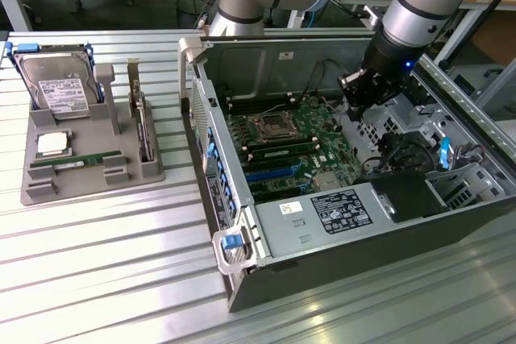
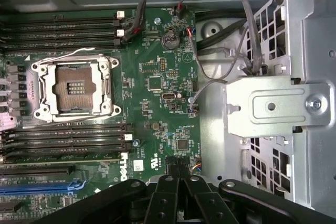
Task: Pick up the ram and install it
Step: 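Press down the ram until it locks into place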
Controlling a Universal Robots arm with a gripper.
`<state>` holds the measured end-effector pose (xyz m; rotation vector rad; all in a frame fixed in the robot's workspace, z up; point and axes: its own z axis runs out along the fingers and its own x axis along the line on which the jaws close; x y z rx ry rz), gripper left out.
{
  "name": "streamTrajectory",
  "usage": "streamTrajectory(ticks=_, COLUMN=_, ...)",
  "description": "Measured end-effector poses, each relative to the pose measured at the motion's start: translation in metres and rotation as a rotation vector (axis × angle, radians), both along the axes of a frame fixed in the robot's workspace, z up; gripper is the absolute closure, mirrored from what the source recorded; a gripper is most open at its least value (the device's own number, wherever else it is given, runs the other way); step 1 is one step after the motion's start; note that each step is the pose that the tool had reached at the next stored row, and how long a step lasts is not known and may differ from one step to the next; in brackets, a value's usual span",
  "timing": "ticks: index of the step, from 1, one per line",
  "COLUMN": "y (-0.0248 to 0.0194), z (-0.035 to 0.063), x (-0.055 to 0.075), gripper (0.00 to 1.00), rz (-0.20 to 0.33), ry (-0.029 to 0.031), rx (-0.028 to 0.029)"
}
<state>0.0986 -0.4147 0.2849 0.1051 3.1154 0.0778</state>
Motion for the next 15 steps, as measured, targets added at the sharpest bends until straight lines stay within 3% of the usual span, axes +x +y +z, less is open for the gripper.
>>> streamTrajectory(ticks=15, y=0.0000, z=-0.0011, x=0.0000, gripper=0.89, rz=-0.203, ry=0.0000, rx=-0.0016)
